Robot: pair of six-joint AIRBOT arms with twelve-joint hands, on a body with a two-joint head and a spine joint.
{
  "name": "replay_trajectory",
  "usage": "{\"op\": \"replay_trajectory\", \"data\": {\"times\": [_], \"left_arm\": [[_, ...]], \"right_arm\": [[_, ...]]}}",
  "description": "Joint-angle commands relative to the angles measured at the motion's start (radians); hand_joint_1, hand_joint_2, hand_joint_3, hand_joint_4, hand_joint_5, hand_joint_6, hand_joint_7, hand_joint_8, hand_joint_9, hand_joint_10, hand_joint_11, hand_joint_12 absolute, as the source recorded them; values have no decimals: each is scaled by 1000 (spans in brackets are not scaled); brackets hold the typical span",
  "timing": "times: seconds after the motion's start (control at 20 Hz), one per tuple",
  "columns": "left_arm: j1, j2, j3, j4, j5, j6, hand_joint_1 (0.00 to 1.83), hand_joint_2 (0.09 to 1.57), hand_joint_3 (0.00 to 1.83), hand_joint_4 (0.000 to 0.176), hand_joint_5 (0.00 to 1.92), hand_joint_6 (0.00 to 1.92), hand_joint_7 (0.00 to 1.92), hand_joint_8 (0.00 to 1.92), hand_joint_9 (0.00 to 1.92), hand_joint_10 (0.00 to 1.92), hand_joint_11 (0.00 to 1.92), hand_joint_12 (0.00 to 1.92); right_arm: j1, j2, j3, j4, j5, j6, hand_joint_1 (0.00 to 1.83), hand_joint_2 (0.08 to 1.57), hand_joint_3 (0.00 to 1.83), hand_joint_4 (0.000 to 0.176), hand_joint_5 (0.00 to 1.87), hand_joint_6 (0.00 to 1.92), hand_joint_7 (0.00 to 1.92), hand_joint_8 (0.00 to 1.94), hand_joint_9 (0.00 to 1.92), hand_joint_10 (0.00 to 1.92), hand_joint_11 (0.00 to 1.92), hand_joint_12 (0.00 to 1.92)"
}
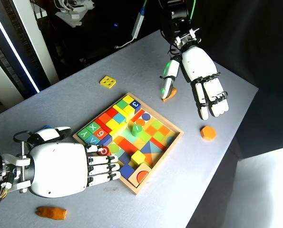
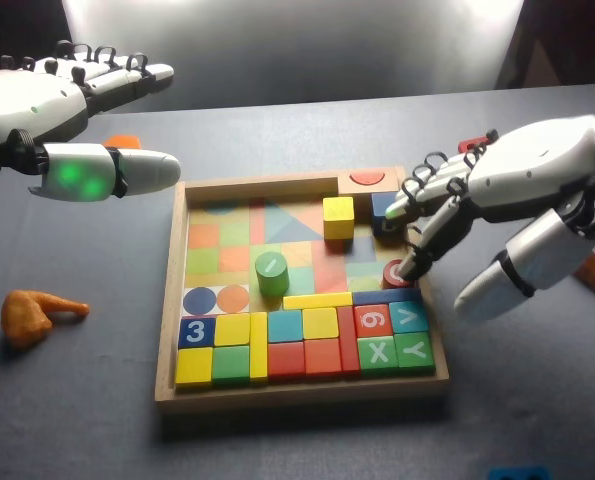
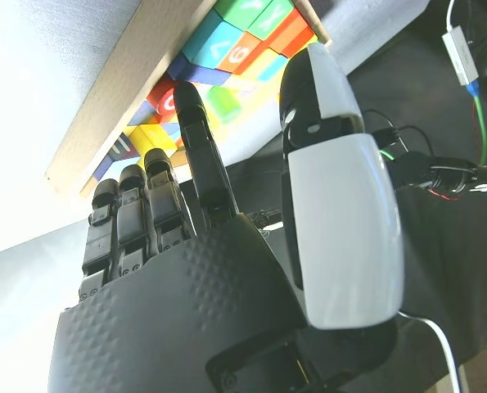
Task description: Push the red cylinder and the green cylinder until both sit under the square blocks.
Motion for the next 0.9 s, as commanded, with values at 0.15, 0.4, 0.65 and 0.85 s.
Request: {"op": "replay_trajectory", "data": {"times": [0.15, 0.4, 0.65, 0.85], "left_arm": [[-7, 9, 3, -11, -112, -4, 0, 1079, 0, 175, 0, 0, 0, 0, 0, 0, 0, 0], [-7, 5, 7, -18, -112, -4, 0, 1077, 0, 173, 0, 0, 0, 0, 0, 0, 0, 0], [-15, -6, 16, -18, -100, -3, 0, 1085, 1, 176, 0, 0, 0, 0, 0, 0, 0, 0], [-17, -17, 27, -17, -89, -3, 0, 1097, 6, 176, 0, 0, 0, 0, 0, 0, 0, 0]], "right_arm": [[34, 5, -3, 81, 5, -25, 238, 1067, 0, 138, 539, 8, 43, 9, 0, 0, 26, 12], [62, 1, -17, 117, 10, -71, 242, 1067, 0, 141, 538, 3, 29, 0, 0, 0, 40, 28], [64, -39, -15, 143, 11, -116, 258, 1059, 0, 149, 528, 0, 45, 2, 0, 0, 13, 32], [48, -99, 15, 199, 15, -163, 157, 1072, 2, 168, 482, 0, 24, 4, 0, 0, 18, 9]]}}
